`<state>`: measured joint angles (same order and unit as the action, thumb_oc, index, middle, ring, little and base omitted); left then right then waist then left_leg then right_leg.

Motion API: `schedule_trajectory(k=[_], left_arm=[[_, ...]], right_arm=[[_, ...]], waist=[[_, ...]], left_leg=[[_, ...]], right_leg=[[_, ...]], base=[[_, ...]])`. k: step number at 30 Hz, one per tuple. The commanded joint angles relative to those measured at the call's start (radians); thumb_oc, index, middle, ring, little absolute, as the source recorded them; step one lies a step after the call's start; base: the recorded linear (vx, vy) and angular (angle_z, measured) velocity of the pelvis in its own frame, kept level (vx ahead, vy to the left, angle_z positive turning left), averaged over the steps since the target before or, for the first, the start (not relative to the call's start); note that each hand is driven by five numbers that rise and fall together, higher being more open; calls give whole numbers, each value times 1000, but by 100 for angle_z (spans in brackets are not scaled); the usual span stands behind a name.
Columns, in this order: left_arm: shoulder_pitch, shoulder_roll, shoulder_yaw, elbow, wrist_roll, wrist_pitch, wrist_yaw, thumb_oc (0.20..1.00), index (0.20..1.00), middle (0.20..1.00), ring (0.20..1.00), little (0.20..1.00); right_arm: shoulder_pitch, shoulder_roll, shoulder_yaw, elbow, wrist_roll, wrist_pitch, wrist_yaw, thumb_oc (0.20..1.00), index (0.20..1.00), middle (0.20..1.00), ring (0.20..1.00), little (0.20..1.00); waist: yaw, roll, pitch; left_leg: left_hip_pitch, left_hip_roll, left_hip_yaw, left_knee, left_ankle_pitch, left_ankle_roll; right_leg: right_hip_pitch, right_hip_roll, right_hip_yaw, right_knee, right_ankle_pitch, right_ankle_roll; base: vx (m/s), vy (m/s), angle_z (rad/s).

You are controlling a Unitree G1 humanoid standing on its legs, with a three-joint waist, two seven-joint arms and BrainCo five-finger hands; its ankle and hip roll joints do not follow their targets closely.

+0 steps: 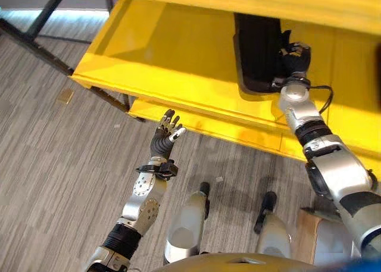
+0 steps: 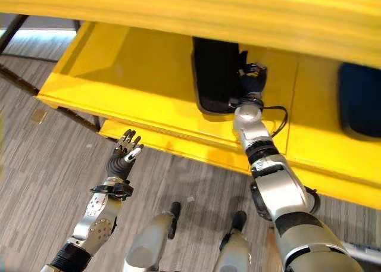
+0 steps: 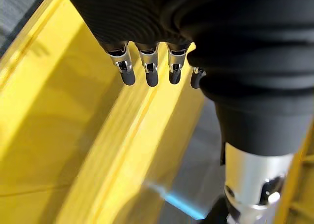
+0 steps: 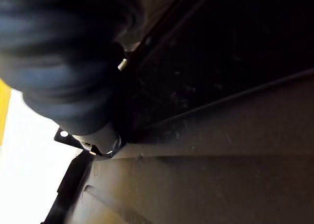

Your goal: Move parts from the plastic box to the shelf.

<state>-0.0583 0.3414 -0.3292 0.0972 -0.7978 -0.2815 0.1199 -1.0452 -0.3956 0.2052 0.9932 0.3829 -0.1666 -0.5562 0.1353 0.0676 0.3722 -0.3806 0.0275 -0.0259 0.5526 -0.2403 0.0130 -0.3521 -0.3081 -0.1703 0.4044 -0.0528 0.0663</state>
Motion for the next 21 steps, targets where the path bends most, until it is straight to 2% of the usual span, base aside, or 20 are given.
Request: schedule_trajectory(k=[1, 4, 10, 21], left_arm=[[17, 51, 9, -65, -22, -42, -23, 1000, 1000, 1000, 1000, 1000], [31, 60, -6, -66, -30, -37, -34, 1000, 1000, 1000, 1000, 1000], [42, 78, -35, -78, -37, -27, -42, 1000, 1000, 1000, 1000, 1000], [42, 100, -63, -85, -53, -25, -58, 1000, 1000, 1000, 1000, 1000]], right_arm=[[-105, -29, -22, -10, 25, -63, -9, 200, 200, 200, 200, 200], [-129, -59, -29, 53, 44, -63, -15, 200, 200, 200, 200, 200], [-186, -106, -26, 154, 82, -67, -24, 200, 200, 200, 200, 200], [-279, -104, 45, 198, 69, -63, -21, 200, 200, 200, 200, 200]], waist=[[12, -46, 14], [-5, -53, 19], [-13, -55, 19], [-4, -59, 18]], left_leg=[[-2, 87, -66, 18, 37, -94], [-14, 102, -64, 40, 26, -94], [-43, 108, -69, 59, 20, -95], [-75, 95, -84, 62, 29, -94]], right_leg=[[62, -23, 43, 58, -25, 83], [28, -5, 64, 79, -29, 80], [-1, 1, 67, 102, -38, 78], [-13, -1, 50, 99, -31, 78]], base=[[-102, 30, -64], [-90, -4, -40], [-24, -4, -8], [-2, -2, 4]])
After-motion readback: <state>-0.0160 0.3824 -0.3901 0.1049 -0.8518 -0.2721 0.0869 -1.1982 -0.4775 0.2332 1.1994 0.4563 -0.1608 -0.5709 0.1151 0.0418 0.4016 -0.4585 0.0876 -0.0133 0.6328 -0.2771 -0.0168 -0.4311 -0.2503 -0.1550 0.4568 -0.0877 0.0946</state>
